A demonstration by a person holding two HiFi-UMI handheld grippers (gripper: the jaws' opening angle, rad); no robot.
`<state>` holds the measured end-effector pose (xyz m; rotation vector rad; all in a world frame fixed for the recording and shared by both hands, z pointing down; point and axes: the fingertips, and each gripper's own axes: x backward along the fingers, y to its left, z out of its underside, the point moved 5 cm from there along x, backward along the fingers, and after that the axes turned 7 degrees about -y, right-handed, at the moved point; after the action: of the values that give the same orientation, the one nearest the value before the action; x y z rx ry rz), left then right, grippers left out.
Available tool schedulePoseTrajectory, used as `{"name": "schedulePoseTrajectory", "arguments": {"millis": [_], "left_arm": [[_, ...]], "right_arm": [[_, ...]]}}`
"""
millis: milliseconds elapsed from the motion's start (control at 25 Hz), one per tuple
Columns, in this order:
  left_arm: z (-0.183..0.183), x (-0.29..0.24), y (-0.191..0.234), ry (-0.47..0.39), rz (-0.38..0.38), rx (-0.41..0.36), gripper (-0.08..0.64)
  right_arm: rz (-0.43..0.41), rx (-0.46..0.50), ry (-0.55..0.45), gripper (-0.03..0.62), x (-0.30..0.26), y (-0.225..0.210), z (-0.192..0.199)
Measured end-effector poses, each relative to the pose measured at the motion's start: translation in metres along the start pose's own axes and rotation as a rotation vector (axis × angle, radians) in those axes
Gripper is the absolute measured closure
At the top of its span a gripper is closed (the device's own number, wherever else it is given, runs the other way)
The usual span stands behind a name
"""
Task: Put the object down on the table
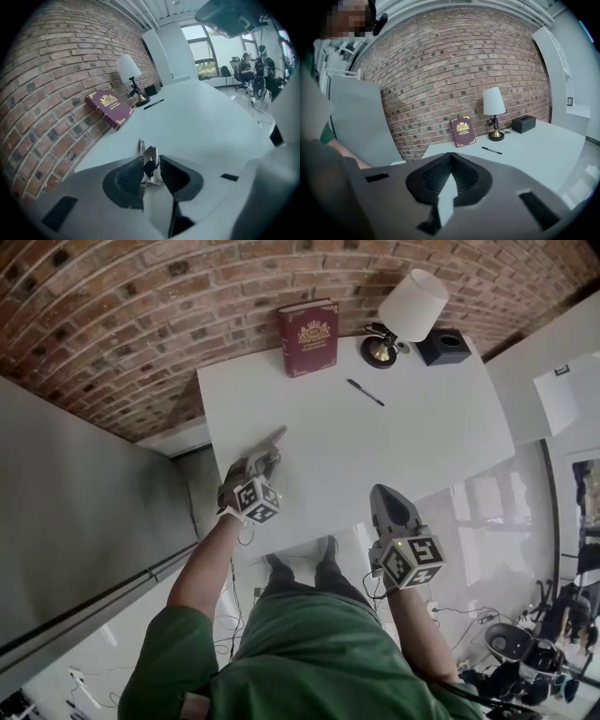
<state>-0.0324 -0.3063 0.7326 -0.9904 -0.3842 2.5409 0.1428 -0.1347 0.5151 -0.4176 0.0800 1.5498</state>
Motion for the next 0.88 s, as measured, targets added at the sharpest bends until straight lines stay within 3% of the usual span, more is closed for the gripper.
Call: {"name": "schedulePoseTrajectory", "arguments": {"millis": [160,360,520,640,880], "left_arm": [[0.000,0.005,-0.004,-0.001,-0.002,0.035,0.431],[-0.009,0.021,-0.004,-0.011,-0.018,0.045,0.426],[-0.022,0.040,0.001,-0.040,-0.052,0.100,0.426],[-0.040,0.058,0.007,-0.097,-0.088,0.188,0.426],[-0.081,0.096,0.025,-0.212,-0.164,0.453,0.440]], "right_arm": [[-0.007,0.000,-0.008,0.591,0.003,0.003,-0.001],[-0.029,0.007,-0.027,0.591,0.006,0.009,-0.007],[-0.046,0.009,-0.034,0.591,0.007,0.013,-0.005],[-0.064,0.011,-0.037,0.589,0.006,0.015,-0.003],[-0.135,0.003,-0.058,0.589,-0.004,0.026,-0.010]]}}
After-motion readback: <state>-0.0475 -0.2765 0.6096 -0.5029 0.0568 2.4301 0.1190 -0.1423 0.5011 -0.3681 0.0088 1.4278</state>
